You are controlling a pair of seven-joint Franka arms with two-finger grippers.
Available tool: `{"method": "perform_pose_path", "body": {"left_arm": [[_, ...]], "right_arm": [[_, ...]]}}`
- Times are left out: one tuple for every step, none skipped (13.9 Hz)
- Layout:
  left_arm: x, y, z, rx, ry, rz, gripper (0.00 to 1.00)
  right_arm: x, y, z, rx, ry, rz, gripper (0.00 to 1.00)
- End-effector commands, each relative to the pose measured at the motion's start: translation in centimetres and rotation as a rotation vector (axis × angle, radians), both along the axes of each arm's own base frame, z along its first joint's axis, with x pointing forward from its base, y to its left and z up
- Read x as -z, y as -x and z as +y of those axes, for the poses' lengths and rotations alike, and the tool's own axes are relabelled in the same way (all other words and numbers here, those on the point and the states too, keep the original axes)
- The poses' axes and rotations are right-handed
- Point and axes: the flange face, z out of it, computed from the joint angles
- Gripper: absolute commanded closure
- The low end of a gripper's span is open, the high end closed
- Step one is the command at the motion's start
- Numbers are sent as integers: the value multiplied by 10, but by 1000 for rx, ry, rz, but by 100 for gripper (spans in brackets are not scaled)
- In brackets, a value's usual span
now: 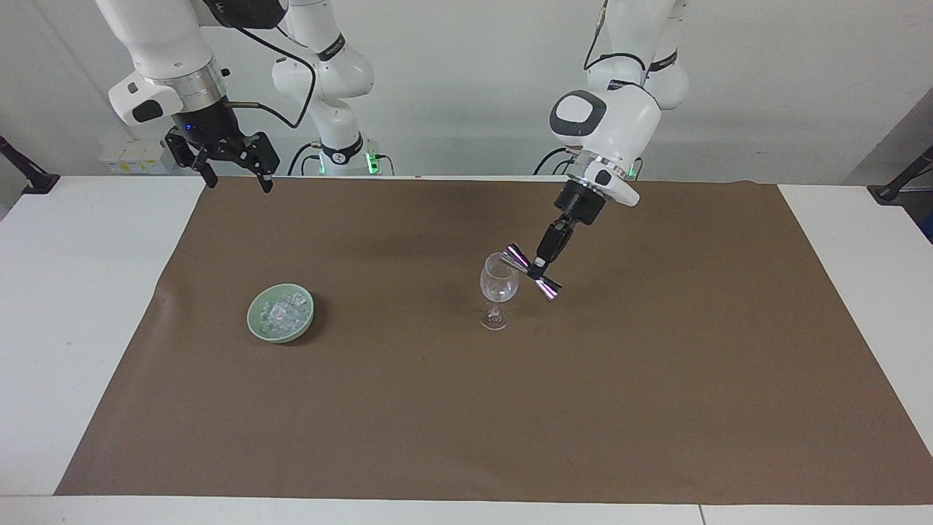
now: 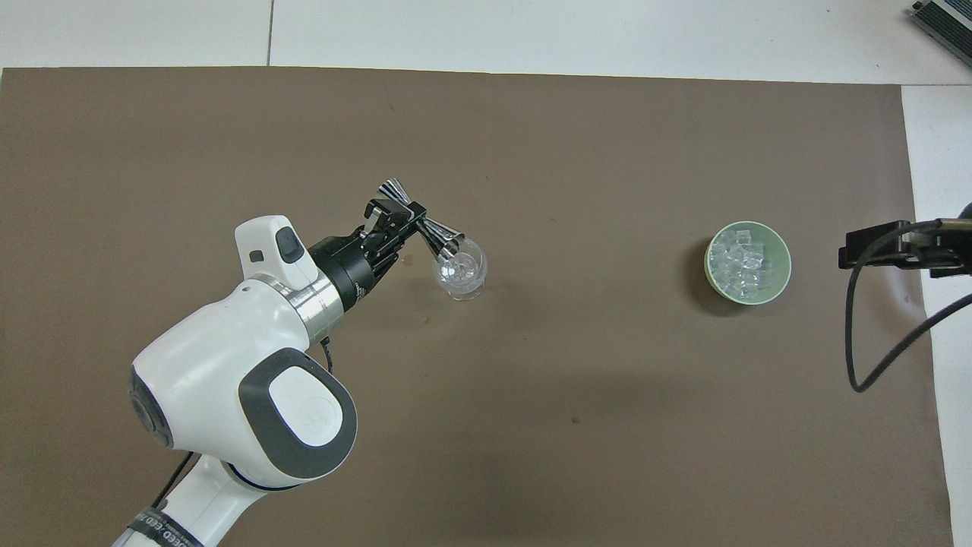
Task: Pour wine and add ice with both arms
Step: 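Tilt the jigger with the left gripper to pour into the glass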
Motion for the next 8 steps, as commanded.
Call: {"method": "perform_pose_path", "body": {"left_arm": [[-5, -3, -6, 16, -33, -39, 100], [-5, -3, -7, 23, -44, -47, 100], [-6, -3, -7, 25, -45, -49, 100], [-6, -3, -7, 33, -57, -55, 100], [-8, -4, -9, 46, -78, -74, 100], [-9, -4, -8, 46, -81, -79, 100], [-9, -4, -9, 54, -91, -87, 100], [-11, -4, -11, 69, -108, -100, 100]], "right_arm": [[-1, 6, -1, -22, -17, -4, 0], [-1, 6, -1, -22, -17, -4, 0], [-1, 6, -1, -22, -19, -5, 0], [-1, 6, -1, -22, -18, -4, 0], [-1, 6, -1, -22, -17, -4, 0], [-1, 6, -1, -22, -17, -4, 0], [-1, 6, -1, -22, -17, -4, 0], [-1, 6, -1, -22, -17, -4, 0]]}}
